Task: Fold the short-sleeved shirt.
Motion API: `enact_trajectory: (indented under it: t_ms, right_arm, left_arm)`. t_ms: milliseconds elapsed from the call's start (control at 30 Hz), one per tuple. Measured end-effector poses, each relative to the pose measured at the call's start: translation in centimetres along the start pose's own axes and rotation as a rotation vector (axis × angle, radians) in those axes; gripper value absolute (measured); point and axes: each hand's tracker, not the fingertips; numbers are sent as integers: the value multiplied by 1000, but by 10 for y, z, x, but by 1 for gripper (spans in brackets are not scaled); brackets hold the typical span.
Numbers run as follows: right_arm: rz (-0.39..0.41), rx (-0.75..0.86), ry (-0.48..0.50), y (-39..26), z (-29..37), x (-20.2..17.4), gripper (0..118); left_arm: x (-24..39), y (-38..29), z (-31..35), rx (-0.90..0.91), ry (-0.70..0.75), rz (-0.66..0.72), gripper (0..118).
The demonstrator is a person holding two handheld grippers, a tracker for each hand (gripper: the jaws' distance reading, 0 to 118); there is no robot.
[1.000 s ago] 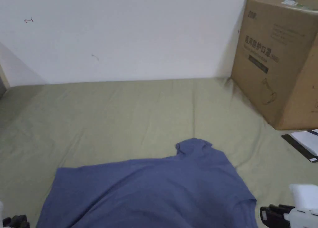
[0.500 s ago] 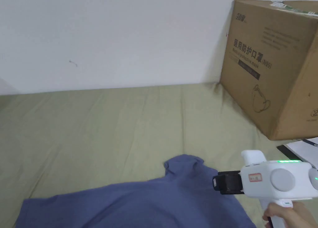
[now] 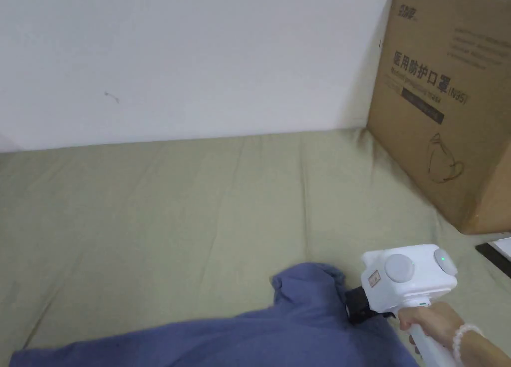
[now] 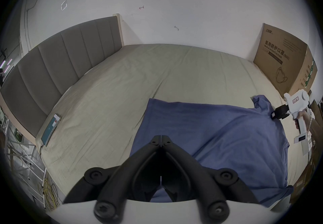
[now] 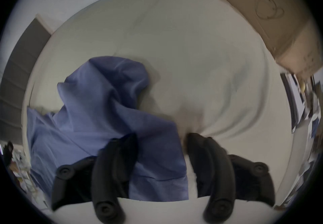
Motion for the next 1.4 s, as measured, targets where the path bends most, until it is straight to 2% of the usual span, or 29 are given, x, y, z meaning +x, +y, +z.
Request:
enact_trajectory:
  t_ms: [67, 100, 167, 233, 300, 333, 367, 400, 433, 467, 500, 633, 733, 800, 867, 900, 967, 1000, 1067, 1100, 1167, 1200, 1233, 1267, 1400]
  right_arm:
    - [-7, 0, 5, 0, 3, -2, 37]
    - [-9, 0, 4, 1, 5, -3, 27]
    - [-21, -3, 5, 2, 8, -7, 0]
    - [15, -2, -20, 4, 12, -11, 0]
    - [13, 12, -10, 4, 22, -13, 0]
    - [6, 26, 0, 3, 28, -12, 0]
    - [-10, 47, 19, 4, 34, -12, 0]
    - [-41, 61, 73, 4, 40, -11, 0]
    - [-64, 70, 82, 3, 43, -10, 0]
    - [-54, 69, 69, 2, 45, -10, 0]
    - [-47, 73, 65, -1, 51, -14, 0]
    - [-33, 71, 53, -5, 54, -21, 0]
    - [-33, 71, 52, -8, 54, -23, 0]
    - [-35, 65, 50, -9, 54, -23, 0]
    - [-34, 65, 53, -10, 55, -24, 0]
    - [-35, 66, 52, -10, 55, -24, 0]
    - [-40, 66, 55, -11, 55, -25, 0]
    - [-44, 65, 56, -10, 54, -25, 0]
    - [-47, 62, 55, -10, 53, -25, 0]
    - [-46, 60, 56, -11, 53, -27, 0]
    - [-45, 60, 60, -11, 53, -25, 0]
    - [-50, 61, 67, -11, 54, -26, 0]
    - [-61, 66, 86, -12, 56, -26, 0]
    - [-74, 69, 111, -12, 58, -26, 0]
    - [-71, 83, 93, -9, 69, -25, 0]
  left_arm:
    - [0, -1, -3, -11, -1, 3, 0]
    - [1, -2, -4, -17, 2, 9, 0]
    - [-1, -1, -6, -24, -5, 25, 0]
    - [-3, 3, -9, -44, 6, 22, 0]
    - [-8, 9, -16, -74, 23, 17, 1]
    - [-12, 12, -20, -79, 32, 24, 12]
    - [-16, 14, -23, -63, 33, 51, 35]
    - [-20, 19, -27, -59, 45, 81, 77]
    - [-22, 25, -33, -66, 46, 85, 103]
    - [-24, 33, -40, -63, 36, 88, 113]
    - [-26, 40, -48, -49, 26, 94, 113]
    - [-32, 73, -104, -121, 20, 105, 113]
    - [-27, 91, -153, -238, -68, 65, 110]
    - [-22, 96, -186, -279, -32, 19, 108]
    - [-18, 93, -213, -341, 12, -26, 102]
    - [-15, 88, -225, -367, 23, -50, 91]
    - [-10, 76, -240, -427, -8, -60, 89]
    - [-8, 72, -236, -359, 28, -72, 89]
    - [-8, 73, -232, -354, 14, -48, 87]
    - [-9, 74, -228, -345, 9, -45, 83]
    - [-14, 77, -222, -316, 8, -45, 56]
    - [-15, 79, -220, -315, 6, -54, 27]
    - [-15, 81, -219, -319, -10, -72, 5]
    - [-18, 82, -218, -325, -15, -73, 2]
    - [-20, 88, -206, -352, -58, -93, 2]
